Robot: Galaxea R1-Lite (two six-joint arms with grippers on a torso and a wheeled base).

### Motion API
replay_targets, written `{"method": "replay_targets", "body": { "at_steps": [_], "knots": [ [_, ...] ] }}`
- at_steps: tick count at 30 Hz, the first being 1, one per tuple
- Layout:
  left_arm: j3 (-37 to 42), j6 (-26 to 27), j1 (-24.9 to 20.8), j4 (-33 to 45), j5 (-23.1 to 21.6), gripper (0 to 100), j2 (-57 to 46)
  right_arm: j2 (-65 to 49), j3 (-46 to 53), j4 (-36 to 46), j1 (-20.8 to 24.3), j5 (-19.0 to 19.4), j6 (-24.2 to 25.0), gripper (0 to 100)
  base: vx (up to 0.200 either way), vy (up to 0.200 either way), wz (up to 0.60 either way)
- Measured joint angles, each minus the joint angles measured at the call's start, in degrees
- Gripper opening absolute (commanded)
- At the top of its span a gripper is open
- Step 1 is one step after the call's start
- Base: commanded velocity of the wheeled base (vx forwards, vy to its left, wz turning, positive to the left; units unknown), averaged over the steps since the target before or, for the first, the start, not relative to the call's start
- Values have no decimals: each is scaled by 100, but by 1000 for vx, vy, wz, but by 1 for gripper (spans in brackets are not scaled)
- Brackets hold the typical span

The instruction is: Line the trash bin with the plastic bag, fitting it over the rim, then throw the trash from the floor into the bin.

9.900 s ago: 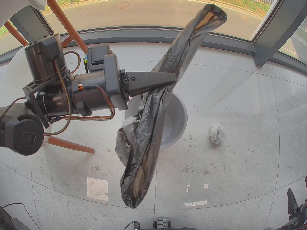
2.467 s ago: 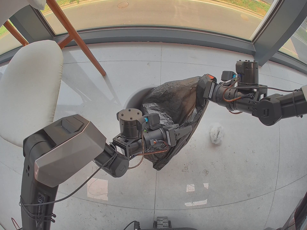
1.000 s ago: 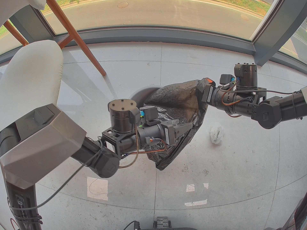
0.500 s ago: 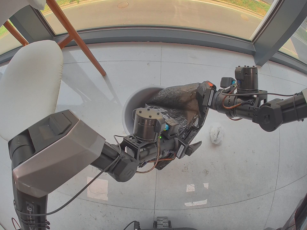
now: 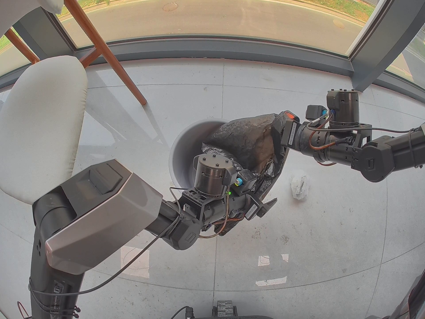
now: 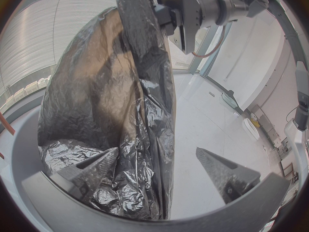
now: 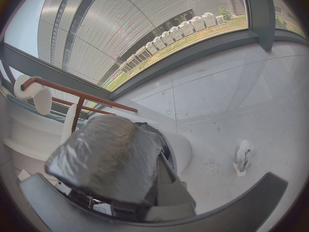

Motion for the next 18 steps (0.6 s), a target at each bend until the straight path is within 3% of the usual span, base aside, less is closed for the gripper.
{"method": "replay_targets", "body": {
  "at_steps": [7,18],
  "knots": [
    [-30,-45,96,18,-211,0,74,-10,17,0,-26,1,-2,0,0,0,0],
    [-96,-276,347,497,-190,0,-394,-18,171,-11,-44,0,-2,0,0,0,0]
  ]
}}
